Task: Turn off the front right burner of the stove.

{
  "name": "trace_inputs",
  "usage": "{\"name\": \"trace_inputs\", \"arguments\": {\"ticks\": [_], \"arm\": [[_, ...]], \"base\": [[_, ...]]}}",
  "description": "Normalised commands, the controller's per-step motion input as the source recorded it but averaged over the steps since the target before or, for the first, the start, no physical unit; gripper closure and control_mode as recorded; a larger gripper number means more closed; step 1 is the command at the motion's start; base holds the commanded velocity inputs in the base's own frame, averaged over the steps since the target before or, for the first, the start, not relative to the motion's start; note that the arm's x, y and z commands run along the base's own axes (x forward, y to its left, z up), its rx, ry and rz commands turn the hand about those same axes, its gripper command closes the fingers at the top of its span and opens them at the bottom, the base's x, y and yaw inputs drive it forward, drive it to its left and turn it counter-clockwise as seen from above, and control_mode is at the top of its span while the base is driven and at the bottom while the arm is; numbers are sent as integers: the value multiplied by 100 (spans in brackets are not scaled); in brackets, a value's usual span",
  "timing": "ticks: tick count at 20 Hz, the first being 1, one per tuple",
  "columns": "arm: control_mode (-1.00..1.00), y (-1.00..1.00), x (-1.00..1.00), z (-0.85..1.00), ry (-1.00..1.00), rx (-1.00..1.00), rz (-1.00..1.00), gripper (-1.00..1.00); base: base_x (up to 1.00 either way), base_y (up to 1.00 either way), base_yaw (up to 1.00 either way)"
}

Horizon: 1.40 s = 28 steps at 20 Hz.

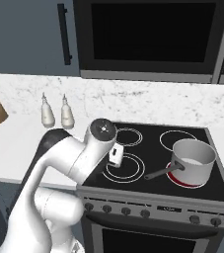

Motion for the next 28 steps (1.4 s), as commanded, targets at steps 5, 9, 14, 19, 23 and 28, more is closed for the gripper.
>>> {"name": "trace_inputs", "arguments": {"ticks": [5,9,14,19,23,28], "arm": [[-100,-79,-81,-51,-15,19,0,-100],[-100,-55,-64,-69,-14,4,0,-100],[-100,-20,-40,-64,-28,-5,5,-100],[-100,-29,-6,-44,-35,-10,5,-100],[-100,-15,1,-40,-27,-17,2,-100],[-100,-2,17,-28,-17,-22,0,-100]], "base": [[0,0,0],[0,0,0],[0,0,0],[0,0,0],[0,0,0],[0,0,0]]}}
